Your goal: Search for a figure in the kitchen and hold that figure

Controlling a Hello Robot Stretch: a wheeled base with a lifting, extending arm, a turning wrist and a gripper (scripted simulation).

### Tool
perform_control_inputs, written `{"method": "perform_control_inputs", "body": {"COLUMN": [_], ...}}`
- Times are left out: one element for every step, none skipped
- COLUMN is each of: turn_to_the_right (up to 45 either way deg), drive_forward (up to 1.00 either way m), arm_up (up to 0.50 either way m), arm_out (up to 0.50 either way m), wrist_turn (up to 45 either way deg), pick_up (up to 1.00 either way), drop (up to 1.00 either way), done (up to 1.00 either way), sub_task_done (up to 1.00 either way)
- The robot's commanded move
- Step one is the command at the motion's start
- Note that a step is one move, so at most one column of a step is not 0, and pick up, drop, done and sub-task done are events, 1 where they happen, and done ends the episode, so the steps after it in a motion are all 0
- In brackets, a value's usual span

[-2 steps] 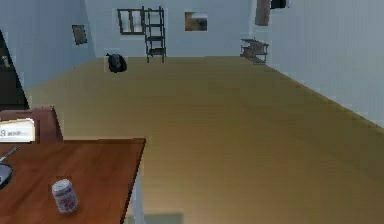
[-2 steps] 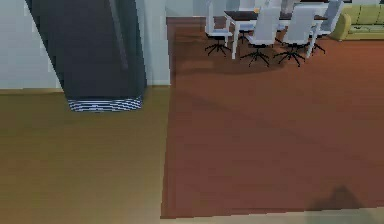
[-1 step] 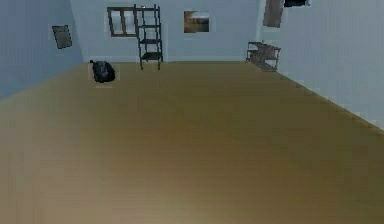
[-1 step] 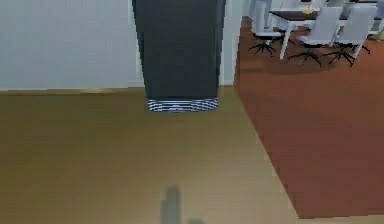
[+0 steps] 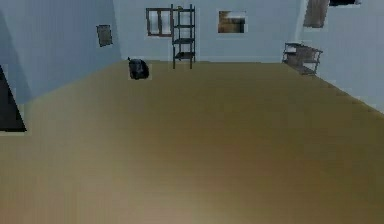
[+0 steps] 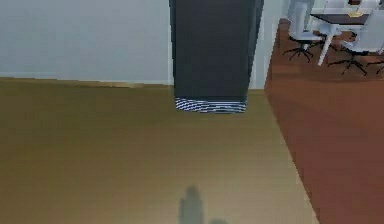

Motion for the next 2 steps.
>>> {"method": "perform_control_inputs", "body": {"turn_to_the_right": [0.0,-33.0], "drive_forward": [0.2,0.0], "arm_up": [0.0,0.0], "arm_out": [0.0,0.0], "wrist_turn": [0.0,0.0], "pick_up": [0.0,0.0], "drop": [0.0,0.0], "done": [0.0,0.0], "sub_task_done": [0.0,0.0]}}
